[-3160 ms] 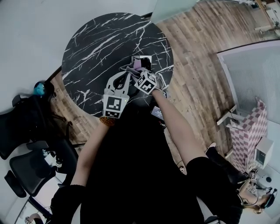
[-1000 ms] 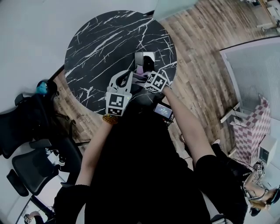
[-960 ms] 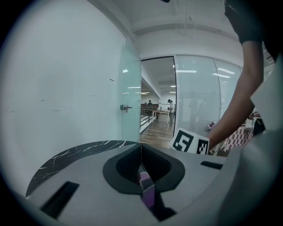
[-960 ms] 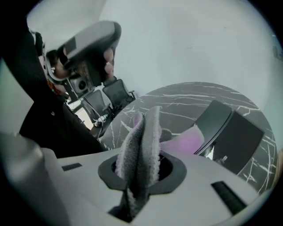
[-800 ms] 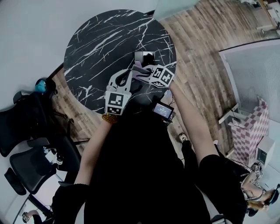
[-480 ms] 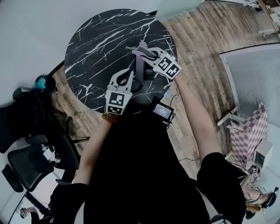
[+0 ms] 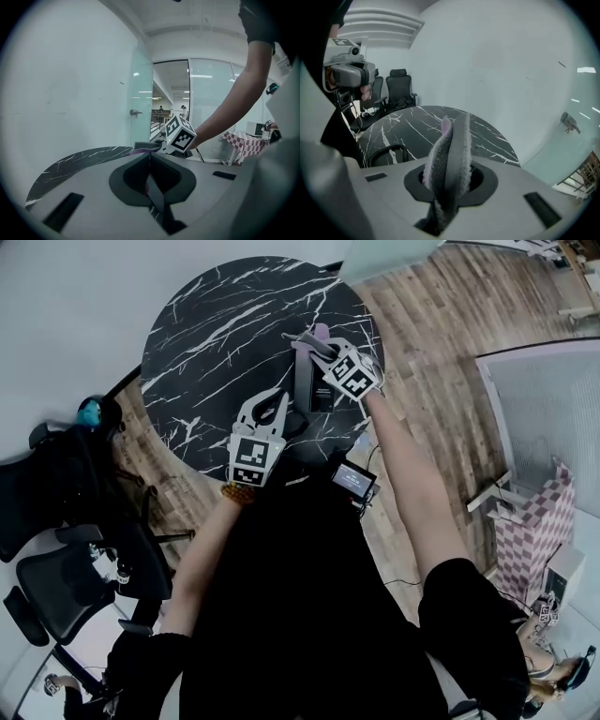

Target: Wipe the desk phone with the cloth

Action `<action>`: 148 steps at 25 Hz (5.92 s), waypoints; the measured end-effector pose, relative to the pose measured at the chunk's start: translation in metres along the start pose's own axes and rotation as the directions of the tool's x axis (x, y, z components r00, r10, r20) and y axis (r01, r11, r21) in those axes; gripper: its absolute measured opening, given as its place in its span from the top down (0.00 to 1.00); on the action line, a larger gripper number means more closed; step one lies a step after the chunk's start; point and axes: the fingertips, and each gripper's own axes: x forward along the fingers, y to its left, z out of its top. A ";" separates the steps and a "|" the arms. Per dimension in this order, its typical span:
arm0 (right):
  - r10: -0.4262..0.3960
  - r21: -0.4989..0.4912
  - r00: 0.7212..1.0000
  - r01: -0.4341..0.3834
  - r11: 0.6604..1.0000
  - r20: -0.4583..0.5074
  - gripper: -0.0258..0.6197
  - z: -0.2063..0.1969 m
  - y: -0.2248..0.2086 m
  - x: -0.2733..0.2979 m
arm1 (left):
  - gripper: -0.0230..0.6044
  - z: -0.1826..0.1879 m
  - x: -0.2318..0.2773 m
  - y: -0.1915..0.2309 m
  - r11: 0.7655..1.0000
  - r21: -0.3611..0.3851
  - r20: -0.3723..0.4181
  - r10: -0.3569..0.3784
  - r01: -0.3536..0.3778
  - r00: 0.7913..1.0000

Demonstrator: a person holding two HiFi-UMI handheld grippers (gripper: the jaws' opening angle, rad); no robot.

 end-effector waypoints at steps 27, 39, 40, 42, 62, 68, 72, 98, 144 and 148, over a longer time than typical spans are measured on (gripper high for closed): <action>0.068 0.129 0.996 -0.061 0.990 -0.049 0.85 -0.030 0.029 0.017 | 0.94 -0.003 0.001 -0.005 1.000 0.004 -0.016 -0.010 0.010 1.000; 0.065 0.155 0.998 -0.060 0.986 -0.027 0.85 -0.040 0.038 0.020 | 0.94 -0.005 0.004 -0.007 1.000 0.009 -0.021 -0.021 0.021 1.000; 0.066 0.155 0.997 -0.061 0.986 -0.025 0.85 -0.040 0.039 0.020 | 0.94 -0.005 0.004 -0.007 1.000 0.010 -0.021 -0.023 0.023 1.000; 0.067 0.156 0.998 -0.062 0.986 -0.023 0.85 -0.039 0.042 0.019 | 0.94 -0.006 0.004 -0.007 1.000 0.010 -0.022 -0.026 0.026 0.999; 0.108 0.179 0.994 -0.100 0.979 -0.034 0.85 -0.053 0.069 0.016 | 0.94 -0.007 0.006 -0.008 0.999 0.013 -0.024 -0.032 0.033 0.999; 0.121 0.178 0.991 -0.110 0.978 -0.051 0.85 -0.059 0.078 0.016 | 0.94 -0.007 0.007 -0.009 0.999 0.017 -0.023 -0.042 0.042 0.999; 0.127 0.175 0.990 -0.115 0.978 -0.054 0.86 -0.061 0.082 0.015 | 0.94 -0.007 0.007 -0.009 0.999 0.021 -0.024 -0.043 0.044 0.999; 0.188 0.190 0.979 -0.172 0.967 -0.073 0.85 -0.079 0.121 0.013 | 0.94 -0.010 0.009 -0.019 0.997 0.030 -0.035 -0.063 0.064 0.997; 0.236 0.238 0.969 -0.212 0.948 -0.075 0.86 -0.093 0.153 0.010 | 0.94 -0.013 0.013 -0.014 0.997 0.027 -0.044 -0.078 0.079 0.996; 0.253 0.307 0.965 -0.221 0.926 -0.067 0.86 -0.094 0.153 0.009 | 0.94 -0.014 0.014 -0.014 0.997 0.027 -0.044 -0.076 0.078 0.996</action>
